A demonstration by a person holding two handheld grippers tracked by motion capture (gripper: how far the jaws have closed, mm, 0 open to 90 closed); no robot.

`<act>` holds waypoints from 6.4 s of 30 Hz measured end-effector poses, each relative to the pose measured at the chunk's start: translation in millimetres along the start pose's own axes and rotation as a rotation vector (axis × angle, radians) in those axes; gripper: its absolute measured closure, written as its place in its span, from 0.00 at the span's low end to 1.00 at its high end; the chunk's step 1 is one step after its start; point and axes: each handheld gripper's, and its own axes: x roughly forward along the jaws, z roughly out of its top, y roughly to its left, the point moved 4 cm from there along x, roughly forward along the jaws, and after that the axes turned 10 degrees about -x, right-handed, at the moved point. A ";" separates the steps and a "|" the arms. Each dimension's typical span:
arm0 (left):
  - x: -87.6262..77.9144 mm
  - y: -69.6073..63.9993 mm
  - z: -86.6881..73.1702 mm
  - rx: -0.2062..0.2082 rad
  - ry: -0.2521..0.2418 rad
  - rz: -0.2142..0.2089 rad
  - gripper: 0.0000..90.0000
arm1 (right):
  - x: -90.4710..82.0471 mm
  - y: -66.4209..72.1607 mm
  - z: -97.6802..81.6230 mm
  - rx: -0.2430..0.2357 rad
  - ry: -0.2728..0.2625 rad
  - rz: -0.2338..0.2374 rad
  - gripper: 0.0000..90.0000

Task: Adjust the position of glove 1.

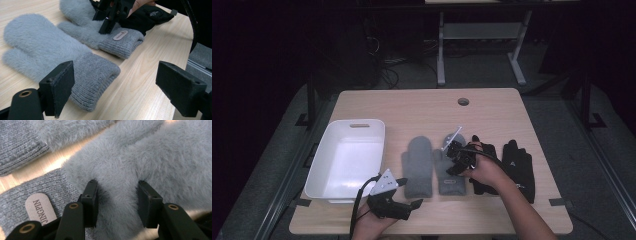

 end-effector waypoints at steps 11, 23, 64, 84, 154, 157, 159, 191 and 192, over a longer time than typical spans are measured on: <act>-1.0 -1.0 1.0 0.006 -0.013 0.008 0.17 | -0.2 2.3 0.6 -0.006 -0.004 -0.017 0.74; -1.4 -1.3 0.8 0.010 -0.009 0.014 0.17 | -2.1 2.5 0.4 0.034 -0.022 -0.026 0.86; -4.0 -1.7 2.2 0.013 -0.016 0.014 0.17 | -43.5 12.3 -0.2 0.096 -0.111 -0.034 0.92; -8.6 -3.3 5.1 0.007 -0.048 0.020 0.17 | -70.6 21.6 13.4 0.074 -0.169 -0.043 0.92; -11.3 0.2 6.0 -0.020 -0.055 0.032 0.17 | -25.7 -15.9 69.2 0.330 -0.247 0.061 0.37; -11.4 0.1 6.1 -0.020 -0.054 0.032 0.17 | -18.9 -26.5 71.4 0.366 -0.252 0.060 0.37; -11.2 -0.2 6.1 -0.019 -0.055 0.030 0.17 | -15.1 -30.5 72.0 0.384 -0.255 0.061 0.37; -11.6 -3.3 7.8 -0.031 -0.061 0.006 0.17 | 25.6 -42.8 76.1 0.553 -0.234 0.215 0.82; -11.3 -3.2 7.7 -0.032 -0.059 0.004 0.17 | 24.8 -43.2 74.9 0.556 -0.235 0.220 0.83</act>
